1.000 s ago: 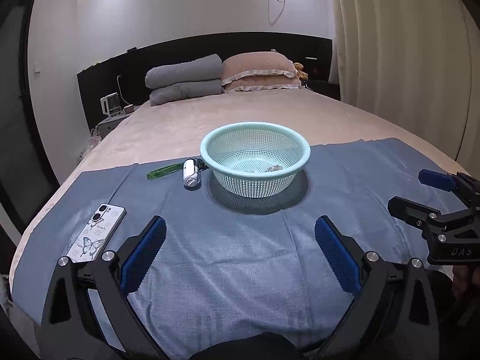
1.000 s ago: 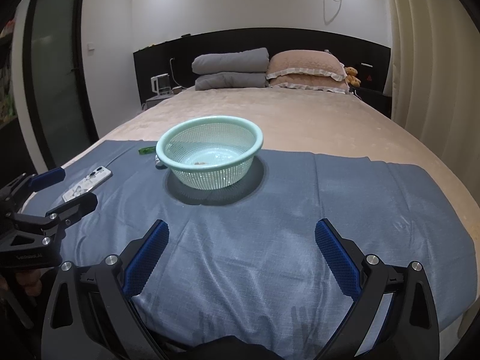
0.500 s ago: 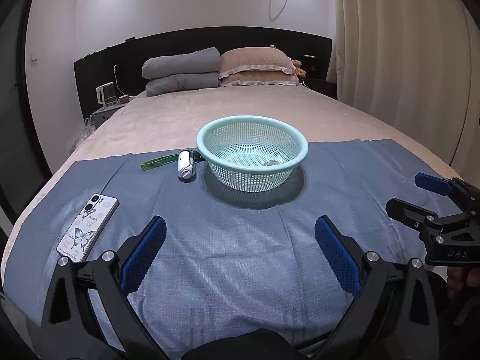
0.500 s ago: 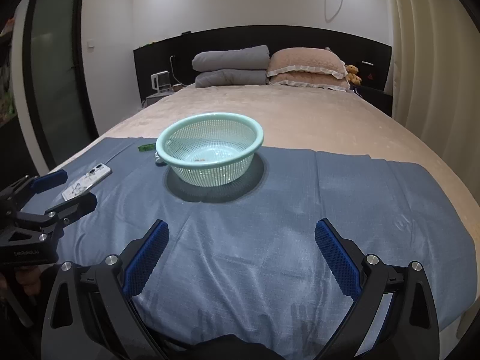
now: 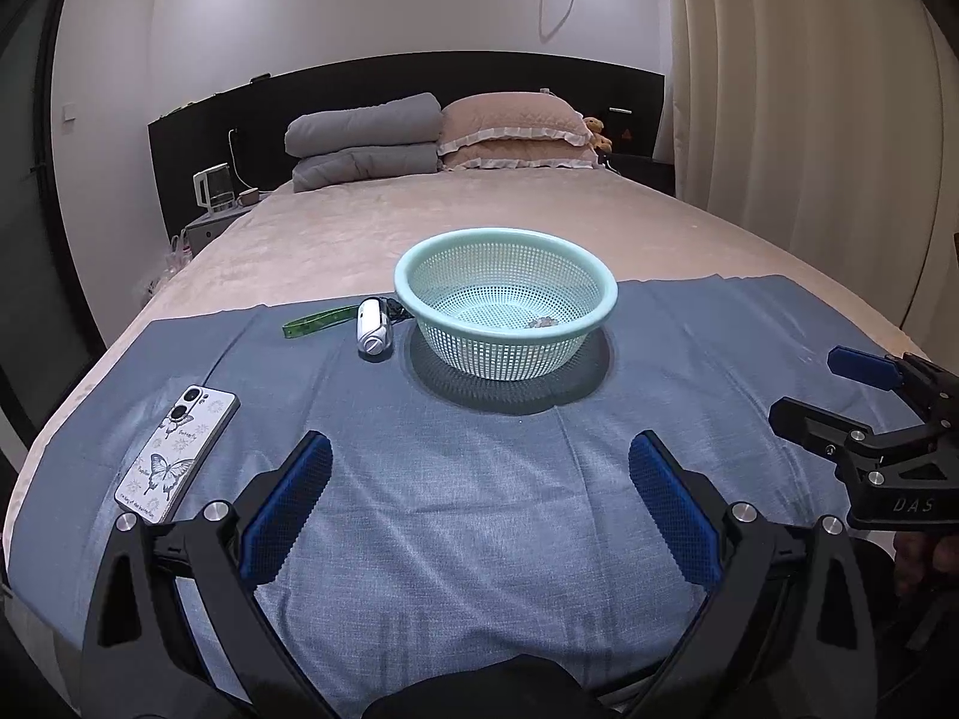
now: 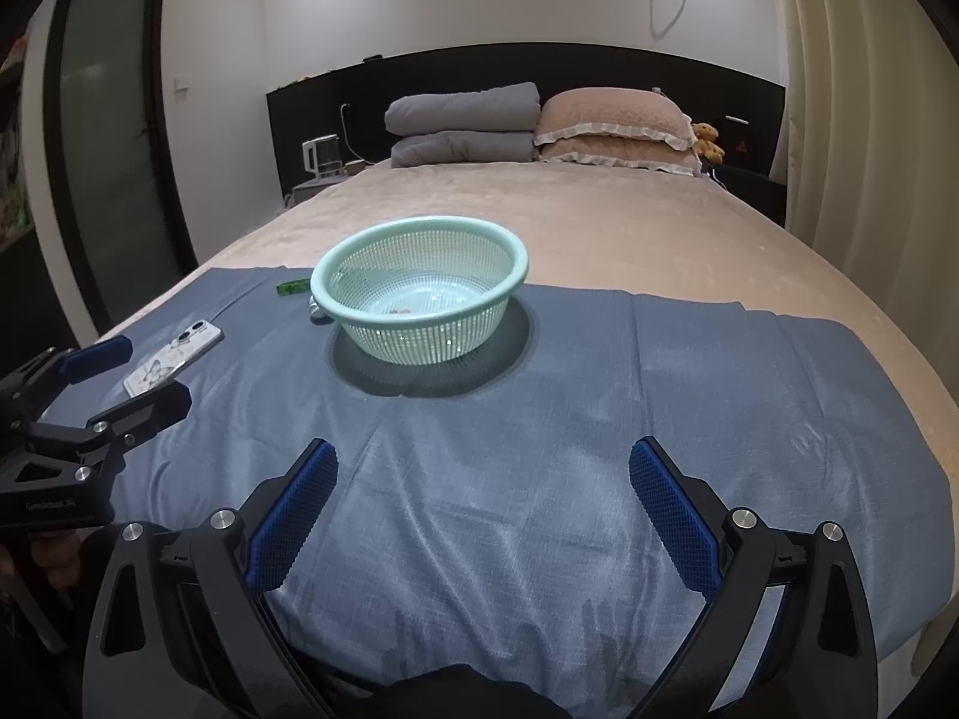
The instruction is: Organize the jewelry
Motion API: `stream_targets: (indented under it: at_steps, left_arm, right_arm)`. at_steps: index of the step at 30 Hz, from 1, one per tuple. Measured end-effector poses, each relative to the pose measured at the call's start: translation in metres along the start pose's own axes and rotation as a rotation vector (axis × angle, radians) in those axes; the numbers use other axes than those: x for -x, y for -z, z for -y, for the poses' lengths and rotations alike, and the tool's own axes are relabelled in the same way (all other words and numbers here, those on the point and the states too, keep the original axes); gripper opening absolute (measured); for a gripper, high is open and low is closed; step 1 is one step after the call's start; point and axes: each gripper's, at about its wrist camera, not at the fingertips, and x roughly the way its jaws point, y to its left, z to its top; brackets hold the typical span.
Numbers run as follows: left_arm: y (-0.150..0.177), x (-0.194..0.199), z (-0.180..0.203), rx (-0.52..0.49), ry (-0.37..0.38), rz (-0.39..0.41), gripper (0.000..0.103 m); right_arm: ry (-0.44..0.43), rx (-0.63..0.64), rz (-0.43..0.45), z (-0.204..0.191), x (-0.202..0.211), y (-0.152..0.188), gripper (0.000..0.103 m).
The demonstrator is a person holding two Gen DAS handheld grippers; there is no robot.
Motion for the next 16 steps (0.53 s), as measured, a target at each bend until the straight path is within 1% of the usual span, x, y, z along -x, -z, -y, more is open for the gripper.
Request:
stream_targets:
  at_steps: [8,16]
  left_arm:
    - [0.0012,0.0027,-0.0005,-0.002,0.021,0.016,0.097]
    - [0.0016,0.005,0.0006,-0.012,0.011,0.029,0.097]
  right_arm:
    - [-0.005,0.001,-0.013,0.0016,-0.0023,-0.0003,0.094]
    - [-0.003,0.014,-0.011,-0.0009,-0.0016,0.0012,0.094]
